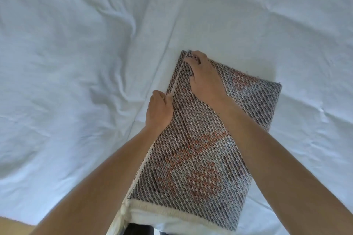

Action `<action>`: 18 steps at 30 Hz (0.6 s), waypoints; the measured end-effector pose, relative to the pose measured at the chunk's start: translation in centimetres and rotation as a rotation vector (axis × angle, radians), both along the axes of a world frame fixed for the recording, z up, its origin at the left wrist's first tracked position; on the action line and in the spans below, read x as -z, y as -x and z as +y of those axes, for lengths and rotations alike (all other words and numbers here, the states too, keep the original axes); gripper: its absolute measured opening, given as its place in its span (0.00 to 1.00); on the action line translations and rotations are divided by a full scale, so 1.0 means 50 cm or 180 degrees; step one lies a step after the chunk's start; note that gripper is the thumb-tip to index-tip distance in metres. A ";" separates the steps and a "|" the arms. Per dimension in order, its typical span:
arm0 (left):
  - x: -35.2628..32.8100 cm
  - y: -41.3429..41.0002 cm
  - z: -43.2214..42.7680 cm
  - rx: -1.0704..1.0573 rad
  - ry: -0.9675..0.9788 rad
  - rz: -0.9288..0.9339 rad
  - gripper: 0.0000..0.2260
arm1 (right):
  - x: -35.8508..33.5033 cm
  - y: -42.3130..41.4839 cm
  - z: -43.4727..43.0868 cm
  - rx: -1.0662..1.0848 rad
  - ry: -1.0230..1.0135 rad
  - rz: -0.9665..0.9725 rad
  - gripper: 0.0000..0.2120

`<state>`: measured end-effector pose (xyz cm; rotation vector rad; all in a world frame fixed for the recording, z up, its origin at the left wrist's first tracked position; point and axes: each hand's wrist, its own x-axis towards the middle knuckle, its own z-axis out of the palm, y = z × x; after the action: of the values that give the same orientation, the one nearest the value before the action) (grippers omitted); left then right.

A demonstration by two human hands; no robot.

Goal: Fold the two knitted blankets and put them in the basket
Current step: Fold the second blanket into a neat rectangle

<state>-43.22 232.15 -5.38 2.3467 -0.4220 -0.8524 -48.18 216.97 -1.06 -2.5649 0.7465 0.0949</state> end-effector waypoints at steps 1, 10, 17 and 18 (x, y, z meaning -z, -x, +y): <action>0.000 -0.003 -0.004 0.0076 -0.0073 0.0130 0.11 | 0.009 0.004 -0.004 0.0133 0.0037 0.0089 0.26; 0.001 -0.033 -0.074 0.0165 -0.0184 -0.0239 0.07 | 0.042 0.110 0.000 0.0360 0.0393 0.0345 0.19; 0.012 -0.035 -0.075 0.0519 -0.0537 -0.0267 0.12 | 0.065 0.234 -0.017 0.0991 0.0578 0.0344 0.19; 0.012 -0.033 -0.073 0.0495 -0.0649 -0.0320 0.12 | 0.067 0.253 -0.025 0.1140 0.0638 0.0350 0.19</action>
<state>-41.58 228.50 -6.00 2.5790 -0.5906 -0.8879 -60.82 215.73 -4.42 -2.5788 1.3038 0.0476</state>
